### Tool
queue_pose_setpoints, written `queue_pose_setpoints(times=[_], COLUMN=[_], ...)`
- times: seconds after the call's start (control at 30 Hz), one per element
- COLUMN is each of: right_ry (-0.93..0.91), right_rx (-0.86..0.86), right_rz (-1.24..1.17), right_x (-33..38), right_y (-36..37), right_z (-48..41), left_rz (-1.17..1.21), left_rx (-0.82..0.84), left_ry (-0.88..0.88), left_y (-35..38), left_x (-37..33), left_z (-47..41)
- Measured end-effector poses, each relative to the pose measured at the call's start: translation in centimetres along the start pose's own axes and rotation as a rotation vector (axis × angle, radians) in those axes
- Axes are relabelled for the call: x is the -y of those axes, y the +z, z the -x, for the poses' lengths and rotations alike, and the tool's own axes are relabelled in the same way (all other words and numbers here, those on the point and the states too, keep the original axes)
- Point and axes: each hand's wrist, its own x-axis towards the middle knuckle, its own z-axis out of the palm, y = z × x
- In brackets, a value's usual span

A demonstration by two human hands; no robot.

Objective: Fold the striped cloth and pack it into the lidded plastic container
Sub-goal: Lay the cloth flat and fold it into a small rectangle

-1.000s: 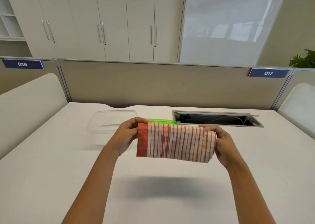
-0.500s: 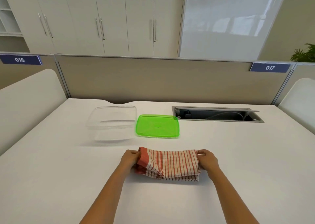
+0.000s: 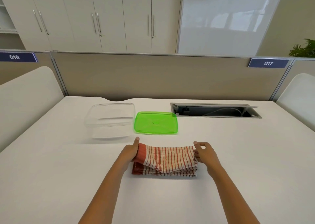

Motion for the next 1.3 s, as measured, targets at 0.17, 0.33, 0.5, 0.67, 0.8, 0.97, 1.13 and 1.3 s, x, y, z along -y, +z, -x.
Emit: queue_pose_setpoints(times=[0.17, 0.33, 0.5, 0.67, 0.8, 0.97, 1.13, 1.3], right_ry=[-0.062, -0.015, -0.058, -0.324, -0.472, -0.450, -0.427, -0.393], right_rx=[-0.056, 0.015, 0.121, -0.084, -0.170, -0.106, 0.013, 0.163], right_rz=[0.151, 0.378, 0.317, 0.263, 0.204, 0.014, -0.118, -0.013], right_x=[-0.9, -1.5, -1.6, -1.4, -1.8, -1.8, -1.9, -2.2], right_y=[-0.6, -0.6, -0.5, 0.1, 0.6, 0.3, 0.3, 0.7], right_z=[1.2, 2.0, 2.3, 2.6, 3.1, 3.0, 2.8, 2.4], left_rz=[-0.061, -0.122, -0.188, -0.286, -0.276, -0.268, -0.266, -0.258], left_rx=[-0.100, -0.089, -0.101, -0.161, -0.208, -0.253, -0.266, -0.278], left_ry=[0.066, 0.052, 0.074, 0.153, 0.172, 0.186, 0.196, 0.198], left_y=[0.0, 0.5, 1.0, 1.6, 2.0, 2.3, 2.5, 2.6], left_x=[0.4, 1.1, 1.3, 1.8, 2.2, 2.5, 2.7, 2.8], left_z=[0.1, 0.5, 0.4, 0.8, 0.9, 0.9, 0.7, 0.4])
